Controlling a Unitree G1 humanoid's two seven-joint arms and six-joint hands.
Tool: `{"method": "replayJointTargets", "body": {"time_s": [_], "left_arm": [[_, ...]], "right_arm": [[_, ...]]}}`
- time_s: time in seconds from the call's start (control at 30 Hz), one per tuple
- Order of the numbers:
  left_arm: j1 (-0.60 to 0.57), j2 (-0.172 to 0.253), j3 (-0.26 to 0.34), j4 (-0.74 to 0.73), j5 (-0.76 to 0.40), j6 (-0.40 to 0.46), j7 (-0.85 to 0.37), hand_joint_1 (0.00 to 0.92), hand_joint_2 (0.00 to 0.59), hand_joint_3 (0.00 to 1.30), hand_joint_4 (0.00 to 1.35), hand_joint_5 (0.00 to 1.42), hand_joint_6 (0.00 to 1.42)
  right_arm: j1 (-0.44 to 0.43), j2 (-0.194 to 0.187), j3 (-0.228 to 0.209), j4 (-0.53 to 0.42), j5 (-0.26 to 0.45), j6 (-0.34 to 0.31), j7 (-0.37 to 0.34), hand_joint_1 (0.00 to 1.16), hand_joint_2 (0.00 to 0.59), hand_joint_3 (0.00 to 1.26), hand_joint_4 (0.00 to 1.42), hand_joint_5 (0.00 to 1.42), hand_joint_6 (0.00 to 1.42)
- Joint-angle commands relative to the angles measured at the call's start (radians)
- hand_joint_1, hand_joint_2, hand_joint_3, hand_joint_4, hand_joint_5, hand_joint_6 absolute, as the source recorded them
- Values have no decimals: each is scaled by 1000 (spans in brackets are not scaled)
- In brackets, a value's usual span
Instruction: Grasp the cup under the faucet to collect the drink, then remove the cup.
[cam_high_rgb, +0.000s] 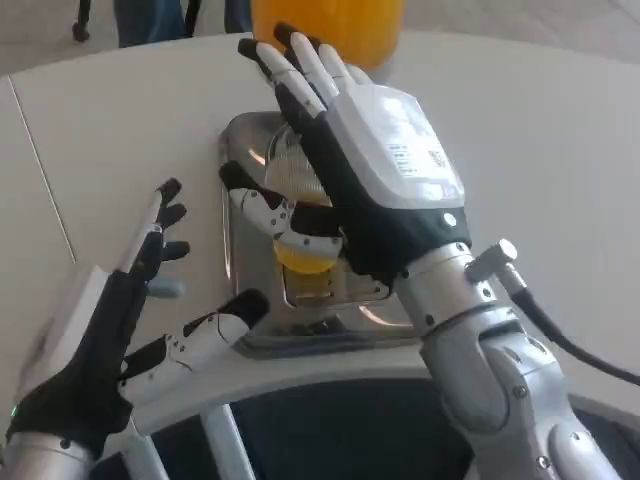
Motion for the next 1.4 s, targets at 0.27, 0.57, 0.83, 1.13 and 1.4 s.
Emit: {"method": "replayJointTargets", "body": {"time_s": [0.27, 0.57, 0.83, 1.13, 1.4], "left_arm": [[-87, -77, -64, 57, 100, 59, 109, 187, 70, 0, 0, 207, 383], [-143, -116, -118, 107, 135, 89, 154, 198, 68, 0, 0, 207, 384], [-206, -144, -141, 161, 155, 121, 187, 201, 67, 0, 0, 211, 386], [-228, -145, -154, 186, 151, 126, 189, 202, 67, 0, 0, 220, 379], [-238, -140, -155, 205, 147, 123, 187, 199, 67, 0, 0, 223, 375]], "right_arm": [[38, -8, 15, -14, 11, 4, 59, 451, 434, 19, 0, 0, 48], [40, -15, 7, -32, 14, 8, 74, 451, 434, 23, 0, 0, 48], [41, -20, -7, -54, 18, 9, 88, 451, 434, 23, 0, 0, 48], [76, -22, -41, -185, 9, 26, 103, 452, 434, 27, 0, 0, 38], [132, -29, -78, -370, -1, 47, 161, 453, 434, 33, 0, 0, 34]]}}
